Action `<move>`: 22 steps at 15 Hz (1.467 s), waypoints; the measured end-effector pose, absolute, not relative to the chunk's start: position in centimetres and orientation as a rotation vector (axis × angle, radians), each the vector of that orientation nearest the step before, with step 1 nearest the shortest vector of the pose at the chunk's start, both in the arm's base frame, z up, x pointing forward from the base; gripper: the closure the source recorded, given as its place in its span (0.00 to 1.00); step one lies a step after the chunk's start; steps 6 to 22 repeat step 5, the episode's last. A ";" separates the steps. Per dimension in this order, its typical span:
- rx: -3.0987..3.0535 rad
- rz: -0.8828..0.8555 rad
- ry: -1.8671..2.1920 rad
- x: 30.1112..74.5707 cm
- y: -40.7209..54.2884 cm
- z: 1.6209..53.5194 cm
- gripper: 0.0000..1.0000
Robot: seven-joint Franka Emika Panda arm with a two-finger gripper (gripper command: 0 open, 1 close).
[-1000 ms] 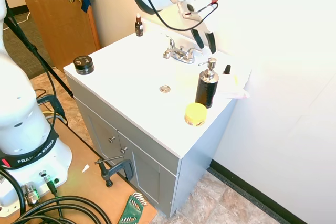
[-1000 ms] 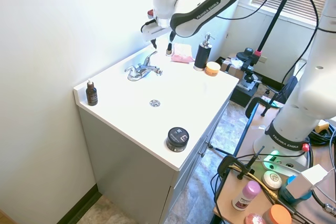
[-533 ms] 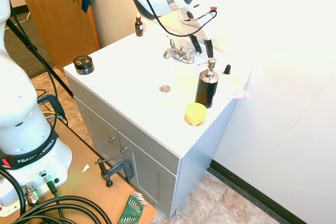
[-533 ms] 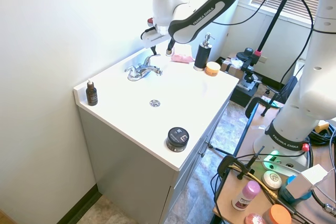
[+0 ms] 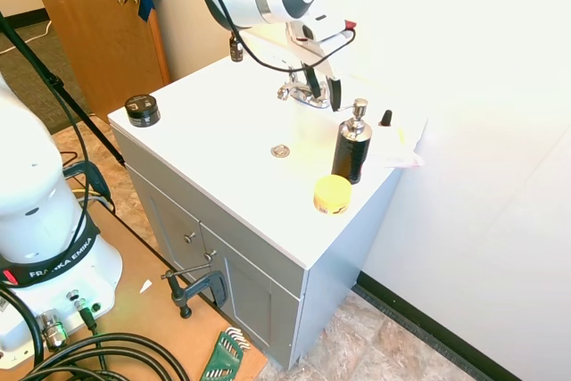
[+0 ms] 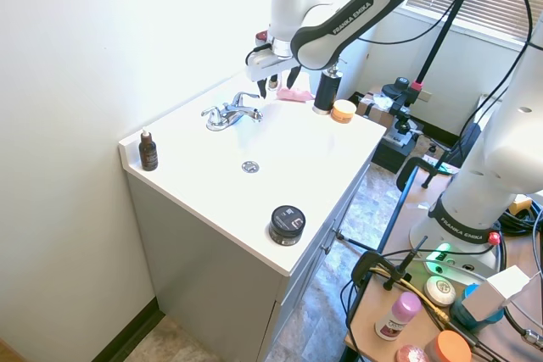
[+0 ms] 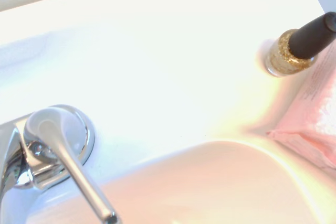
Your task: Turn on the cold water
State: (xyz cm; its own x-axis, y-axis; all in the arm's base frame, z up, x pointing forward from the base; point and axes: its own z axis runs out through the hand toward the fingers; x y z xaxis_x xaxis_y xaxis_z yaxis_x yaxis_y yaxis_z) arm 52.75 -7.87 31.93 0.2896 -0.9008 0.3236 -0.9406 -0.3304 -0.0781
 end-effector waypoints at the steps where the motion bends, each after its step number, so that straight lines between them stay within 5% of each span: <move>1: 2.438 0.462 -1.737 52.1 -7.8 32.6 0.00; 5: 2.574 0.382 -1.644 48.3 -6.7 35.8 0.00; 22: 2.574 0.382 -1.644 48.3 -6.7 35.8 0.00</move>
